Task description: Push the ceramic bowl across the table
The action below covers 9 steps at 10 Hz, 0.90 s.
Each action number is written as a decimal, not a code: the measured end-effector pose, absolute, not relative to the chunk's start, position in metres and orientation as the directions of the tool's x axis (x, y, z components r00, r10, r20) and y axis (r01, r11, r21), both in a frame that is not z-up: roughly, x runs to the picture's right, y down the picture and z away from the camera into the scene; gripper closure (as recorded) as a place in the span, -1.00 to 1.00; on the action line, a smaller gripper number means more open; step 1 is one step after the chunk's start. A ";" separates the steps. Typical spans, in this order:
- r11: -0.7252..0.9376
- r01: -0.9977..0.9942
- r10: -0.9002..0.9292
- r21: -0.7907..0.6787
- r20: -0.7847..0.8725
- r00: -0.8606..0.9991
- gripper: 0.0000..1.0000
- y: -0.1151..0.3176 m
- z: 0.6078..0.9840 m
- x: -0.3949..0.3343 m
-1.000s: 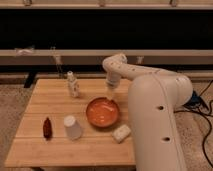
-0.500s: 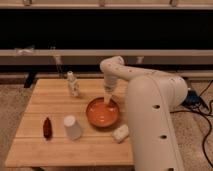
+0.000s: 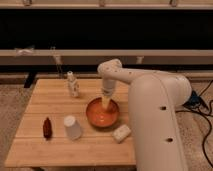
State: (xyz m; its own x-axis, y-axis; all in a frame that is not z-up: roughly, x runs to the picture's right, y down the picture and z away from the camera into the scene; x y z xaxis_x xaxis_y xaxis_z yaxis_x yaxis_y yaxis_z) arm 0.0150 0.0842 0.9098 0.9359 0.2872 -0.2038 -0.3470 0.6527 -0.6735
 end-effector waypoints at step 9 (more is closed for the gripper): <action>0.625 -0.356 0.284 -0.694 -0.223 0.933 -0.33 0.125 0.859 -0.005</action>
State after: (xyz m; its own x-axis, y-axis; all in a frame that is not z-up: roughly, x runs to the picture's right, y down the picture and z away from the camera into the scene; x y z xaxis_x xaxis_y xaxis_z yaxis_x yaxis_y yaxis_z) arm -0.0047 0.1249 0.8592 0.9327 0.2837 -0.2228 -0.3561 0.6252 -0.6945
